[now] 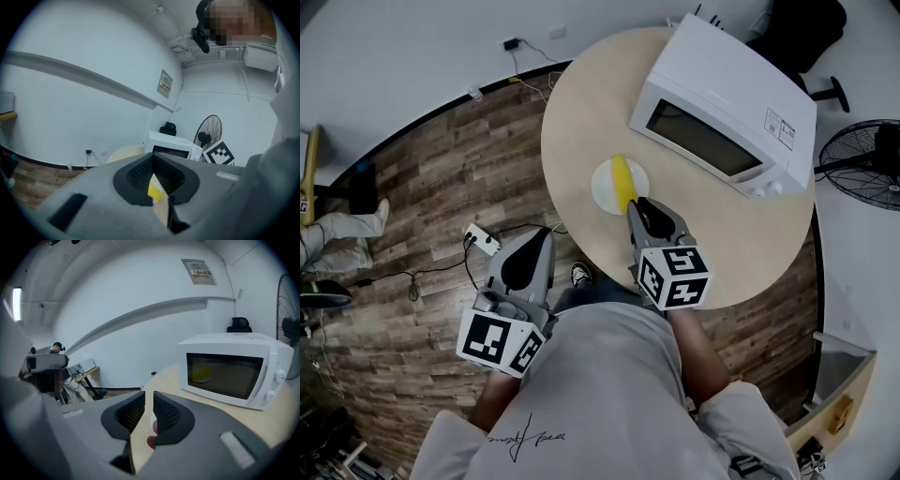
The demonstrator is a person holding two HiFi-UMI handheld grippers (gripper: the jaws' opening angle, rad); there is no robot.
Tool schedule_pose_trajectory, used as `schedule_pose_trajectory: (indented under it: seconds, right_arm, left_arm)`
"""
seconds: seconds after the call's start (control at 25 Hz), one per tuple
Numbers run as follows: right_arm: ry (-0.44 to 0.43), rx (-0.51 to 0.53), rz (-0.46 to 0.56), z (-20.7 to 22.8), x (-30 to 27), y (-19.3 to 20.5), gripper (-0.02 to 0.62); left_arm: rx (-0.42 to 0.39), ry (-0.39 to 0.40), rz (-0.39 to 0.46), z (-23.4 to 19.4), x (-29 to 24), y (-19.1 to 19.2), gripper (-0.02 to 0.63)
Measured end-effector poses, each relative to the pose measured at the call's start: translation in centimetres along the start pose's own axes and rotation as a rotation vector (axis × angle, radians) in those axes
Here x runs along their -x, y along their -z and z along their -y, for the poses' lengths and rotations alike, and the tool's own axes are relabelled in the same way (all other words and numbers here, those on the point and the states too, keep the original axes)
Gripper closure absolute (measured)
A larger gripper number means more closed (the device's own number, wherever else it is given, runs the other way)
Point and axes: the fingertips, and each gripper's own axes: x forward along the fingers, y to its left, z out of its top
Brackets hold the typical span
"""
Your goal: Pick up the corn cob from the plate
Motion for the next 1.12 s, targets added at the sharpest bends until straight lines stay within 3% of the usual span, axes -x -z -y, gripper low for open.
schedule_pose_trajectory:
  seconds: [1.12]
  right_arm:
    - [0.032, 0.018, -0.151, 3.0, -5.4, 4.3, 0.515]
  left_arm:
    - [0.005, -0.037, -0.04, -1.3, -0.8, 0.7, 0.615]
